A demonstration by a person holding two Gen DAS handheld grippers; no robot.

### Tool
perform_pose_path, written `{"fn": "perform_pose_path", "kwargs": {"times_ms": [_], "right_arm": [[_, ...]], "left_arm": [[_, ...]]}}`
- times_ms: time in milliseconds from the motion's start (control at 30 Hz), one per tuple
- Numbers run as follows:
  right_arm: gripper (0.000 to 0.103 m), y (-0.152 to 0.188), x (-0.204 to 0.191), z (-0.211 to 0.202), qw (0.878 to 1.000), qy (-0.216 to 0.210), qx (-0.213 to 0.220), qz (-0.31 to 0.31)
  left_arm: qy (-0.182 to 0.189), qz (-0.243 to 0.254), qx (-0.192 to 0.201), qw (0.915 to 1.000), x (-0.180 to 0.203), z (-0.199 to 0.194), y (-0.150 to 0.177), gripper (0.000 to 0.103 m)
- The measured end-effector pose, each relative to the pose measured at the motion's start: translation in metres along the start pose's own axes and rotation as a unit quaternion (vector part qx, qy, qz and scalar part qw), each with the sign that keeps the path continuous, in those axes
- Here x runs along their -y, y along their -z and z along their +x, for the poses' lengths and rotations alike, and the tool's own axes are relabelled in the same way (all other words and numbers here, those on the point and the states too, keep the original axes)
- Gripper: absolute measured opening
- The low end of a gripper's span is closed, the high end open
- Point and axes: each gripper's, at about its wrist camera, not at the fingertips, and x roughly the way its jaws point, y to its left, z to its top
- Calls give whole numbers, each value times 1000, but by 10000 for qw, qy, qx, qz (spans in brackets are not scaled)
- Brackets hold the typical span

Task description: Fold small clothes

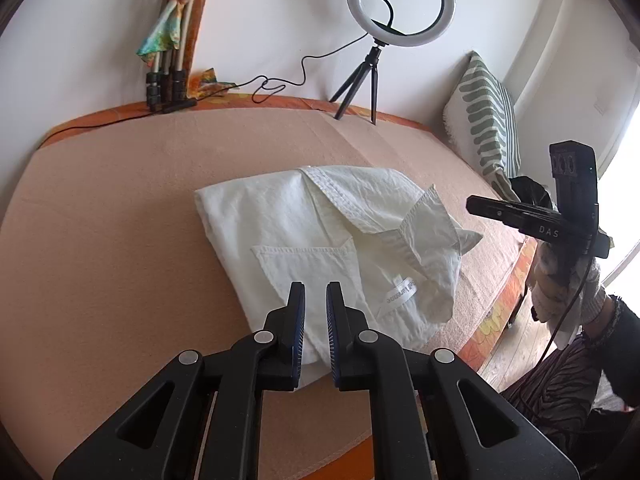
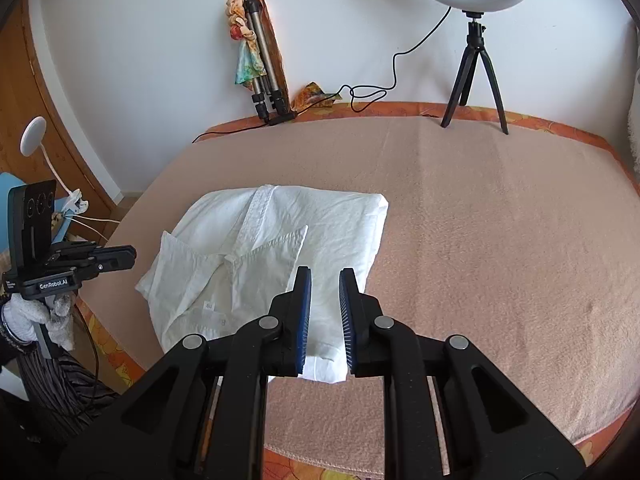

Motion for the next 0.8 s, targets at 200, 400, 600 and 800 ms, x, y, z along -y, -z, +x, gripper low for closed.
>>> {"fn": "perform_pose_path", "kwargs": {"times_ms": [200,400,600,800], "right_arm": [[15,12,1,43,9970,-23,-757,-147],[14,28,15,53,9938,-167,-1102,-65],[14,6,18,26,9955,-199,-920,-113],[16,-47,16,15,9988,-375,-326,7]], "left_arm": [[-10,208,-726,9971,2,49,11,9],[139,101,-748,9970,-5,51,22,9],[347,14,-638,9974,-2,29,11,9],[336,-114,-10,9994,-2,14,-34,9]]}}
